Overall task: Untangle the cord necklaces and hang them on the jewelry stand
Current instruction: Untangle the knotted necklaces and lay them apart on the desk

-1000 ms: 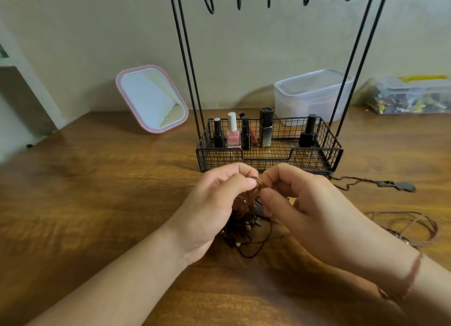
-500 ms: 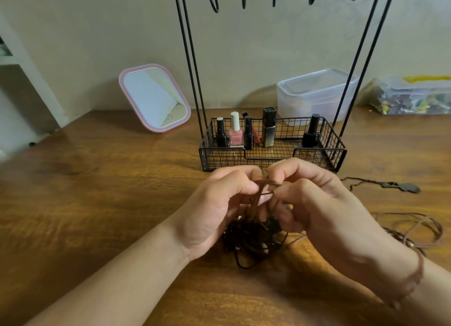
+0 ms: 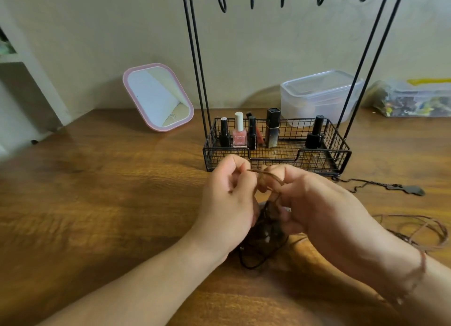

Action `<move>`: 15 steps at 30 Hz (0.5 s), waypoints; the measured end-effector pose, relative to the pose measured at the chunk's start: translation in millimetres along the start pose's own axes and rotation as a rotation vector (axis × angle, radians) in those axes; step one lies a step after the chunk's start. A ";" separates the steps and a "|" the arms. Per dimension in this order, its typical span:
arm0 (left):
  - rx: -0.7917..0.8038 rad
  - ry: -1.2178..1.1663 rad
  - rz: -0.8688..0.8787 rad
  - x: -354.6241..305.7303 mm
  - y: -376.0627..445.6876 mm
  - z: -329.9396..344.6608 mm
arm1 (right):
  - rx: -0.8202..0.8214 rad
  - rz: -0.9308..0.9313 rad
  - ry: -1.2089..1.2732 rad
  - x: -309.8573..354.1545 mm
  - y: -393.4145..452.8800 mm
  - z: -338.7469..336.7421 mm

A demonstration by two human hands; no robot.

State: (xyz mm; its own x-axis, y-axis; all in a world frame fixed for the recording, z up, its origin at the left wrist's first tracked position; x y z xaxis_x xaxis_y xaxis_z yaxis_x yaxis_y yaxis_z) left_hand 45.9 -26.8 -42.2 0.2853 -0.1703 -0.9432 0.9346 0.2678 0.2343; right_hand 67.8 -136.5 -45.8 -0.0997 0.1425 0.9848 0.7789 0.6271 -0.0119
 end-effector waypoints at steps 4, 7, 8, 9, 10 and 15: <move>0.024 0.109 0.097 -7.7 1.3 2.3 | 0.136 -0.044 0.218 4.0 -2.6 0.5; 0.040 0.227 0.207 -20.0 -0.2 2.6 | 0.097 -0.001 0.257 -3.2 0.0 -4.7; 0.038 0.253 0.230 -22.9 -0.5 2.0 | 0.076 0.013 0.285 -5.7 0.7 -6.5; 0.039 0.270 0.253 -25.8 -1.0 1.7 | 0.068 0.018 0.307 -7.1 1.6 -7.4; 0.044 0.283 0.278 -29.4 -1.6 2.0 | 0.072 0.015 0.322 -7.1 1.8 -7.5; 0.045 0.452 0.455 -48.2 -4.9 0.7 | 0.139 -0.002 0.339 -3.1 -0.6 -5.0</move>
State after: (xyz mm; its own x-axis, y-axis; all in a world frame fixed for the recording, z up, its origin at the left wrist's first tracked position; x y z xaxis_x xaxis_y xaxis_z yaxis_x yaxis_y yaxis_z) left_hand 27.7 -20.5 2.3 0.5468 0.3697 -0.7512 0.7521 0.1773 0.6347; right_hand 70.8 -141.2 -48.0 0.1280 -0.1062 0.9861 0.6852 0.7283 -0.0105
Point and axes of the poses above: each hand's wrist, its own y-axis towards the middle knuckle, its own z-axis out of the palm, x = y × z, the point moved 8 cm from there along y, towards the middle knuckle, and after that the axes turned 15 degrees about -y, right-handed, at the moved point
